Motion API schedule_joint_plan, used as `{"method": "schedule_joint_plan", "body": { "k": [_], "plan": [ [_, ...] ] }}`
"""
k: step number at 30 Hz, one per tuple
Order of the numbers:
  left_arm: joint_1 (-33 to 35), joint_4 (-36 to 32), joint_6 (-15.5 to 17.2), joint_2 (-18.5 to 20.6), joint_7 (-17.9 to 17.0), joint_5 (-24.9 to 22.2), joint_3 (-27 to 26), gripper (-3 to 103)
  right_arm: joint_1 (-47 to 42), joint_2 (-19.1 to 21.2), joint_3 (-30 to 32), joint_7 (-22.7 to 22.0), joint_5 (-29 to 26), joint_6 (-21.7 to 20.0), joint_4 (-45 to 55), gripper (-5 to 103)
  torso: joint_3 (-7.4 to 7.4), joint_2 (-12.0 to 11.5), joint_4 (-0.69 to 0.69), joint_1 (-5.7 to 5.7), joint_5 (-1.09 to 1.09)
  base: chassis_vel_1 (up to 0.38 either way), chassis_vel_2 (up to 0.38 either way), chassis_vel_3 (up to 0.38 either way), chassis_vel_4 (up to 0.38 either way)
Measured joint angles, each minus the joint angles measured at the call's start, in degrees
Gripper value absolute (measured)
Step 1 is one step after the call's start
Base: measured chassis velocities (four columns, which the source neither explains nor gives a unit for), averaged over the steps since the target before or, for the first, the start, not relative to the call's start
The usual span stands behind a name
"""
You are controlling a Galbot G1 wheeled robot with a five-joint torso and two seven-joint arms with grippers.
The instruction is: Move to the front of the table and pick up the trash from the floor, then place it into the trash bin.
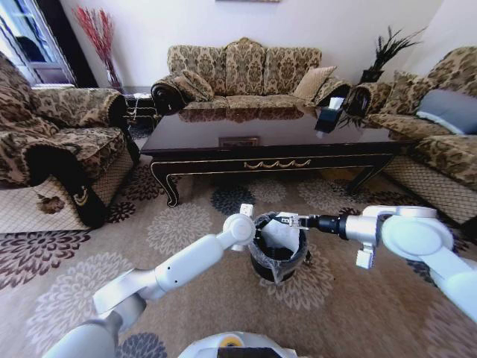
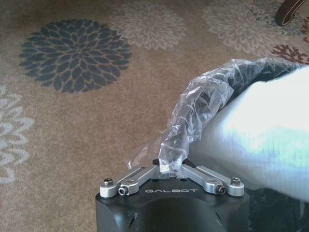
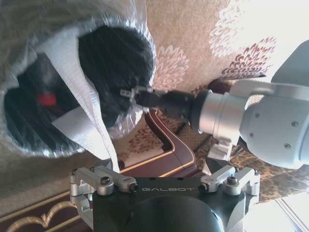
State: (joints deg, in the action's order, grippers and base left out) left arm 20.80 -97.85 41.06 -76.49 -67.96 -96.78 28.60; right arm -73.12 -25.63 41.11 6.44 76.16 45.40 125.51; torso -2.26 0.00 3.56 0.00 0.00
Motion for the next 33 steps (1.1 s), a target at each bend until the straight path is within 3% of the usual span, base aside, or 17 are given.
{"method": "schedule_joint_plan", "body": {
  "k": [1,2,3,4,5,7,9,11,13,15,17,23,26,27,30,32,33],
  "plan": [
    [-0.01,-0.04,0.0,0.05,0.0,-0.01,-0.01,0,-0.88,0.04,0.02,0.84,-5.12,-1.03,-1.31,100,0.0,0.0,-0.02,0.0,-0.01,0.0,0.0,0.0,0.0],
    [-0.01,-0.27,-0.05,0.22,-0.04,-0.05,-0.24,0,-3.52,0.55,-0.66,-2.62,-14.37,-5.43,-5.99,100,-0.01,0.0,-0.02,0.0,0.0,0.0,0.0,0.0,0.0],
    [-0.01,-0.27,-0.05,0.22,-0.04,-0.05,-0.24,0,-3.52,0.55,-0.66,-2.62,-14.37,-5.43,-5.99,100,-0.01,0.0,-0.02,0.0,0.0,0.0,0.0,0.0,0.0],
    [-0.03,-0.46,-0.1,0.44,-0.07,-0.12,-0.29,0,-4.4,0.45,-0.53,-5.82,-13.8,-6.33,-7.46,100,-0.01,-0.01,-0.01,0.0,0.03,0.0,0.0,0.0,0.0],
    [-0.09,-0.71,-0.11,0.77,-0.1,-0.19,-0.3,0,-3.99,-0.74,0.07,-7.74,-6.02,-3.21,-6.52,100,-0.01,0.0,0.01,0.0,0.03,0.0,0.0,0.0,0.0],
    [-0.09,-0.79,-0.11,0.91,-0.06,-0.35,-0.3,0,-3.62,-1.18,0.29,-7.1,-5.14,-2.08,-4.81,100,0.0,0.0,0.01,0.0,0.03,0.0,0.0,0.0,0.0],
    [-0.09,-0.59,-0.11,1.06,-0.1,-0.29,-0.33,0,-4.29,-0.46,0.35,-7.4,-9.38,-5.4,-4.05,100,0.0,0.0,-0.01,0.0,-0.03,0.0,0.0,0.0,0.0],
    [-0.11,-0.48,-0.11,0.9,-0.11,-0.32,-0.41,0,-2.56,-1.14,0.96,-2.88,-7.81,-2.97,-1.43,100,0.0,0.0,-0.03,0.0,0.0,0.0,0.0,0.0,0.0],
    [-0.14,-0.51,-0.11,0.85,-0.09,-0.37,-0.42,0,-2.27,-1.09,1.31,-1.61,-8.61,-3.05,-1.34,100,0.0,0.0,-0.04,0.0,-0.01,0.0,0.0,0.0,0.0],
    [-0.14,-0.82,-0.11,1.14,-0.09,-0.37,-0.73,0,-3.27,-0.46,1.58,-2.66,-12.93,-6.04,-3.76,100,-0.01,0.0,0.0,0.0,-0.01,0.0,0.0,0.0,0.0],
    [0.01,-0.93,-0.11,1.36,-0.08,-0.34,-0.93,0,-3.14,-0.78,1.87,-2.69,-13.1,-6.03,-4.32,100,0.0,0.0,0.01,0.0,0.0,0.0,0.0,0.0,0.0],
    [2.21,-1.99,0.18,6.03,0.13,-0.2,-3.41,0,-3.3,-4.82,3.26,-7.05,-20.04,-10.84,-10.68,100,0.0,0.0,-0.03,0.0,0.0,0.0,0.0,0.0,0.0],
    [3.82,-2.7,0.55,8.7,0.48,-0.25,-5.94,0,-3.71,-7.1,2.92,-8.59,-28.37,-14.07,-14.61,100,0.0,0.0,-0.02,0.0,0.0,0.0,0.0,0.0,0.0],
    [3.82,-2.7,0.55,8.7,0.48,-0.25,-5.94,0,-3.71,-7.1,2.92,-8.59,-28.37,-14.07,-14.61,100,0.0,0.0,-0.02,0.0,0.0,0.0,0.0,0.0,0.0],
    [6.75,-3.14,0.94,11.21,1.34,0.06,-9.69,0,-4.65,-9.7,2.07,-9.09,-41.35,-20.29,-17.97,100,0.0,0.0,0.0,0.0,0.0,0.0,0.0,0.0,0.0],
    [7.49,-3.27,0.98,11.77,1.58,0.29,-10.46,0,-4.74,-10.14,1.87,-9.01,-44.47,-21.47,-18.67,100,0.0,0.0,0.0,0.0,-0.01,0.0,0.0,0.0,0.0],
    [8.72,-3.72,1.01,12.72,1.92,0.62,-11.65,0,-4.92,-10.73,1.3,-8.74,-50.29,-23.67,-19.97,100,0.0,0.0,-0.02,0.0,-0.01,0.0,0.0,0.0,0.0]
  ]
}}
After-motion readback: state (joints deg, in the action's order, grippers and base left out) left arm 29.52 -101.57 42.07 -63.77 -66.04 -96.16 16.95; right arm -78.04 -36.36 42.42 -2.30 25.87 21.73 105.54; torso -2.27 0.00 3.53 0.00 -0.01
